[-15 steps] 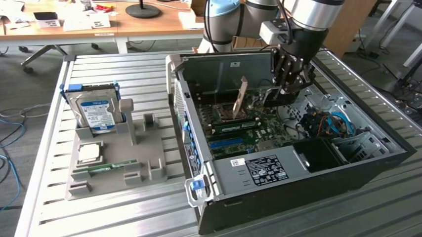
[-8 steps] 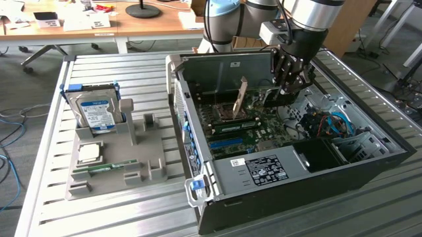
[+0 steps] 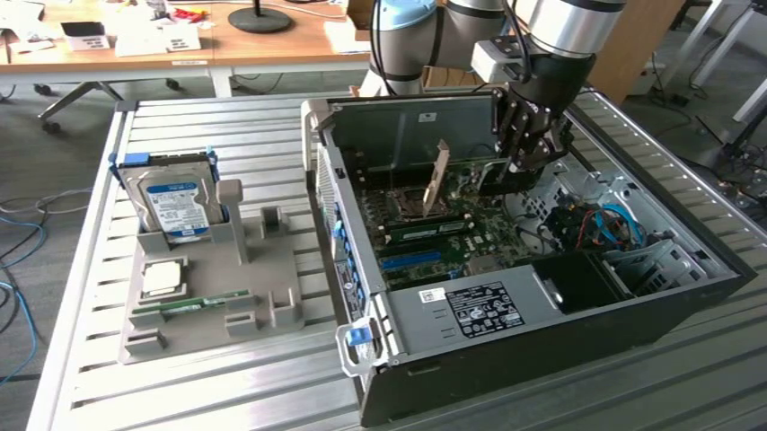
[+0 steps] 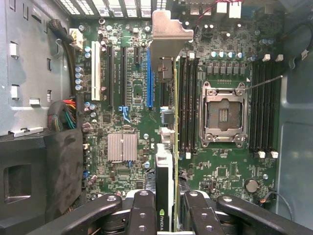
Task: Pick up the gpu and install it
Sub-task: 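Insert the gpu into the slot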
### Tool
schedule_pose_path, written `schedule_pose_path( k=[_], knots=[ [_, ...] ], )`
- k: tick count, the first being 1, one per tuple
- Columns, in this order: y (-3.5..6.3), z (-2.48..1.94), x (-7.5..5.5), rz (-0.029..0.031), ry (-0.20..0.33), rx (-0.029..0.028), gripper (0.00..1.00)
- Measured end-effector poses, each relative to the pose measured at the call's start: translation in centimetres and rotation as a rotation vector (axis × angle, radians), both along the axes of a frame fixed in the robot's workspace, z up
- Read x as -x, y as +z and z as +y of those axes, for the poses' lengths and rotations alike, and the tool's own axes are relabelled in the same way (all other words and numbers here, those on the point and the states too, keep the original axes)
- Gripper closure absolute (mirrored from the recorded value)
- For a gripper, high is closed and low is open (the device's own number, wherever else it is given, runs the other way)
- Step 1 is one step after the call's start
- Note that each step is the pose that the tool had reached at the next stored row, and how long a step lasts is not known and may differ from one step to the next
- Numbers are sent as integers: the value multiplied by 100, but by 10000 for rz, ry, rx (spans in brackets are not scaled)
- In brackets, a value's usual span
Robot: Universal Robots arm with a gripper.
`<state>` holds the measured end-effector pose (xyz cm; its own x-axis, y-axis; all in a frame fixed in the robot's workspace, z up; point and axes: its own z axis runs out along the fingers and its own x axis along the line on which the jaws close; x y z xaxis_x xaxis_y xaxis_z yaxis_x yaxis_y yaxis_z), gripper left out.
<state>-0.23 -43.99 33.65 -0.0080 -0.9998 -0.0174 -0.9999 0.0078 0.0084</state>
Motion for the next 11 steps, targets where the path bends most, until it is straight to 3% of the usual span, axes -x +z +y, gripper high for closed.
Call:
schedule_pose_path(
  k=[11],
  knots=[
    [-21, 0, 17, -2, -1, 1, 73]
  ],
)
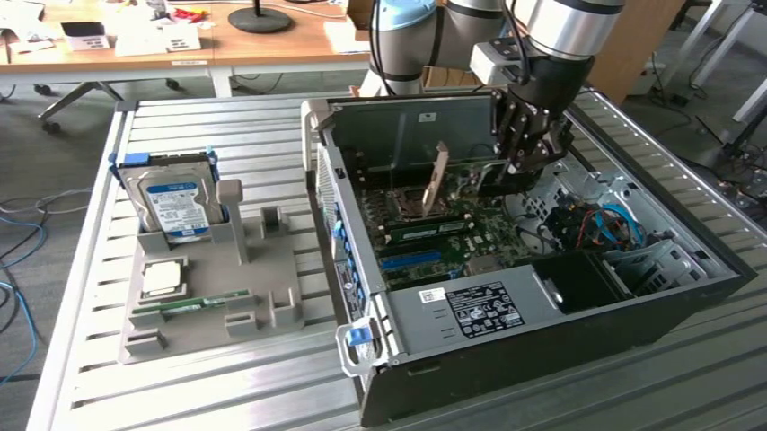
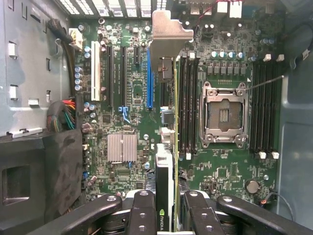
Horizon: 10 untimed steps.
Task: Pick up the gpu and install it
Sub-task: 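Insert the gpu into the slot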
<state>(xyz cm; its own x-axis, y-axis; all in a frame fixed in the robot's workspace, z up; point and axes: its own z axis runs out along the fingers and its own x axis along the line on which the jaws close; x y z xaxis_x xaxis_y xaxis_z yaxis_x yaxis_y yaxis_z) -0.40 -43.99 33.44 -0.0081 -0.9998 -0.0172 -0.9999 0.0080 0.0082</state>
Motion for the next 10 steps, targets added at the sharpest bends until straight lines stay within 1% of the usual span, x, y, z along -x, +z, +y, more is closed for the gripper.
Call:
schedule_pose_path(
  k=[4, 10],
  knots=[
    [-2, 0, 50, -6, 1, -1, 73],
    [-2, 0, 86, -8, 1, -2, 73]
  ],
)
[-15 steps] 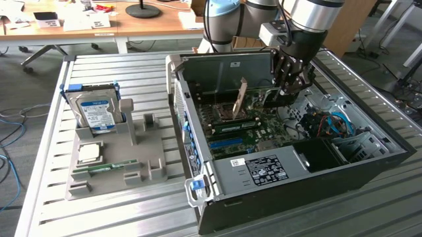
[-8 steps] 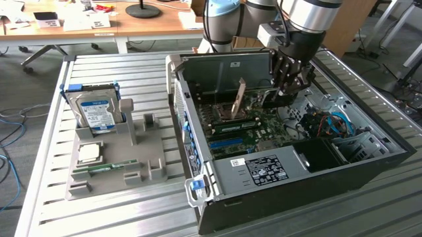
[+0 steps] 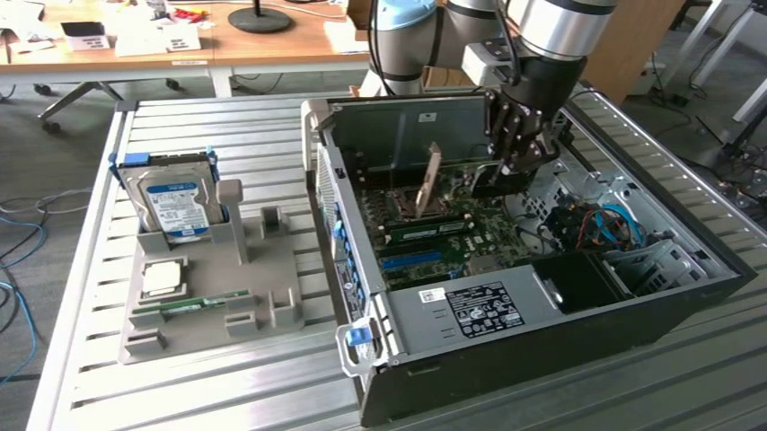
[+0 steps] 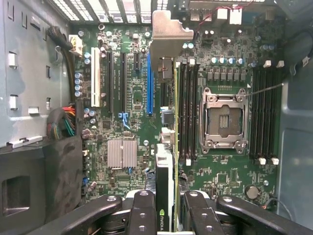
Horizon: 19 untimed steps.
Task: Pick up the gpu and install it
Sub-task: 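Insert the gpu into the slot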
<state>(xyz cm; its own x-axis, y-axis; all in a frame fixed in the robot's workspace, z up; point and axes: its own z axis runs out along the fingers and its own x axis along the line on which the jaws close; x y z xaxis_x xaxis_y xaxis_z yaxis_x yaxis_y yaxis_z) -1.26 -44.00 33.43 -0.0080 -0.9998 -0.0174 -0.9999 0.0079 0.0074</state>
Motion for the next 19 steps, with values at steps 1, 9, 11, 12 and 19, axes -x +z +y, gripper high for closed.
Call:
schedule_pose_path(
  k=[1, 9, 11, 12, 19],
  knots=[
    [0, 0, 4, 0, 0, 1, 73],
    [0, 0, 16, 0, 0, 0, 73],
    [0, 0, 16, 0, 1, 0, 73],
    [0, 0, 16, 0, 0, 0, 73],
    [-1, -14, 17, 0, 0, 0, 73]
  ],
)
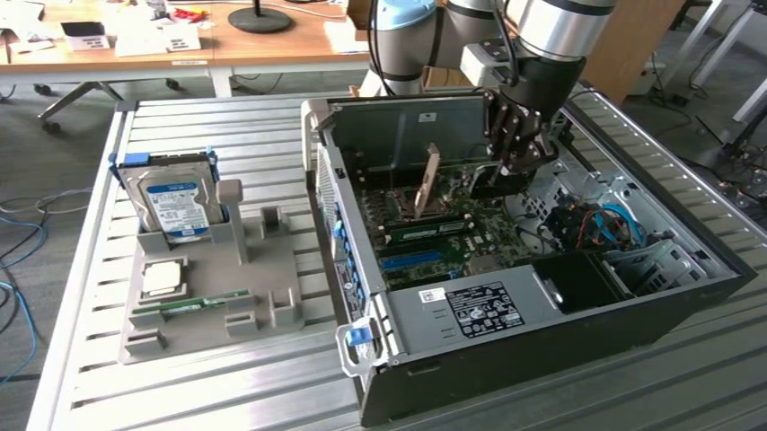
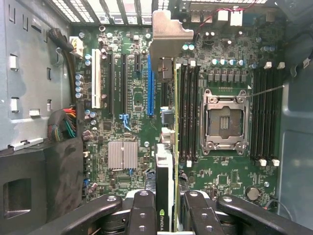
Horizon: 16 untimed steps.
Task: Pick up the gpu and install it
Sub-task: 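Insert the gpu into the slot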
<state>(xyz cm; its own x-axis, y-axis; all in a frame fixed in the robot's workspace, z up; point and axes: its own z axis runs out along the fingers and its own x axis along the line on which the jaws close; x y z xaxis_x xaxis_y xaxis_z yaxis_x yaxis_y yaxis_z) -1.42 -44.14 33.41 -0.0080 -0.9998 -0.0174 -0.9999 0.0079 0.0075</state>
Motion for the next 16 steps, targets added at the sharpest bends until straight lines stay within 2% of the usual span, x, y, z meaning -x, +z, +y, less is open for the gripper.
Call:
schedule_pose_path(
  k=[16],
  knots=[
    [-34, -7, 0, 0, 1, 2, 73]
  ],
)
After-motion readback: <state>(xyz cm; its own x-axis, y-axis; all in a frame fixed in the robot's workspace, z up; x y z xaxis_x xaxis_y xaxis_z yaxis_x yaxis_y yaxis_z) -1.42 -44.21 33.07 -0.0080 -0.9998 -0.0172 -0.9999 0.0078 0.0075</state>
